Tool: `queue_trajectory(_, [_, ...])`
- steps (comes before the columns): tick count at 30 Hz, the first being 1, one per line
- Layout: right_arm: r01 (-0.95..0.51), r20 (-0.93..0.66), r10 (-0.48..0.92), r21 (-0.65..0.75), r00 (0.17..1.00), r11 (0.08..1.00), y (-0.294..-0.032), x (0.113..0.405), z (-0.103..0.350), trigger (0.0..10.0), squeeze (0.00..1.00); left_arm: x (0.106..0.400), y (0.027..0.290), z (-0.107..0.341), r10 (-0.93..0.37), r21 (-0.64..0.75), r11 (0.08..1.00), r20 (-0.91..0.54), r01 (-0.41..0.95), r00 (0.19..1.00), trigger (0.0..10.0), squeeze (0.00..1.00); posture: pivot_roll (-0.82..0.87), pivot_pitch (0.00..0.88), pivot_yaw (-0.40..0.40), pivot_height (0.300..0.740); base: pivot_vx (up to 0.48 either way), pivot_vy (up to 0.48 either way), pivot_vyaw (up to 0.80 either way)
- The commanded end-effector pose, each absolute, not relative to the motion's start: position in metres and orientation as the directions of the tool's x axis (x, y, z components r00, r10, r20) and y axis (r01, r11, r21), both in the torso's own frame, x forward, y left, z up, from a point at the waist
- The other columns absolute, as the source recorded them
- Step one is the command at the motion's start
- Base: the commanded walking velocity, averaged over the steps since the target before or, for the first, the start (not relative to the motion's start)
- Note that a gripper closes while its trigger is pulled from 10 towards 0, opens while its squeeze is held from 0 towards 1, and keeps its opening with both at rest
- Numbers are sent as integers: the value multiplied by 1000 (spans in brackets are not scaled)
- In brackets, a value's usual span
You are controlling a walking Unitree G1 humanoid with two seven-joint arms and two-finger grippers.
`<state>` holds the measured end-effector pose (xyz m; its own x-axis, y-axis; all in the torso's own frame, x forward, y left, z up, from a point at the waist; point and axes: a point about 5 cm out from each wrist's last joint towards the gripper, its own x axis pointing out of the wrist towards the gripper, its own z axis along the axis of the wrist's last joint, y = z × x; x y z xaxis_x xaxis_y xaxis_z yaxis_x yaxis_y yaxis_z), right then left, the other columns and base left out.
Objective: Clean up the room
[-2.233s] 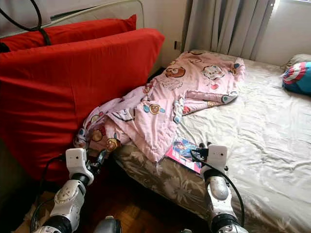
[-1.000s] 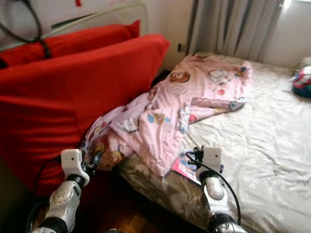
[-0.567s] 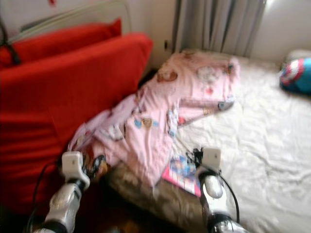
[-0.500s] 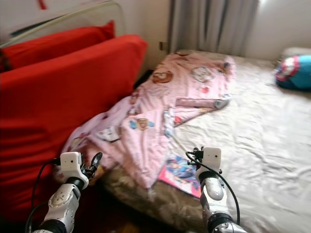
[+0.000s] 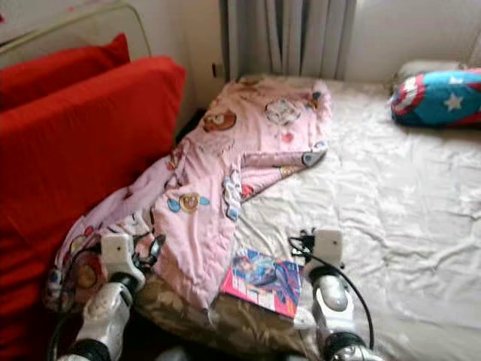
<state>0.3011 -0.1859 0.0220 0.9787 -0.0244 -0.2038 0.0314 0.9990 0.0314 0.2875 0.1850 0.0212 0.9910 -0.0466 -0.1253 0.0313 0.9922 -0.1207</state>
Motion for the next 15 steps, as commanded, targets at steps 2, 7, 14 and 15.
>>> queue_trajectory(2, [-3, -193, 6, 13, 981, 1000, -178, 303, 24, 10000, 0, 288, 190, 23, -35, -117, 993, -117, 21, 993, 10000, 0, -57, 0, 27, 656, 0, 0, 0])
queue_trajectory(7, [-20, -193, 23, 17, 981, 1000, -177, 298, 21, 10000, 0, 282, 191, 22, -31, -115, 993, -107, 18, 994, 10000, 0, -37, 0, 4, 638, 0, 0, 0])
queue_trajectory(14, [-68, -231, 72, 25, 970, 997, -169, 286, 8, 10000, 0, 270, 194, 18, 5, -120, 993, -95, -16, 995, 10000, 0, -6, 34, -32, 638, 0, 0, 0])
queue_trajectory(15, [-74, -236, 78, 24, 969, 997, -167, 286, 7, 10000, 0, 269, 193, 18, 5, -121, 992, -91, -16, 996, 10000, 0, -5, 39, -34, 638, 0, 0, 0])
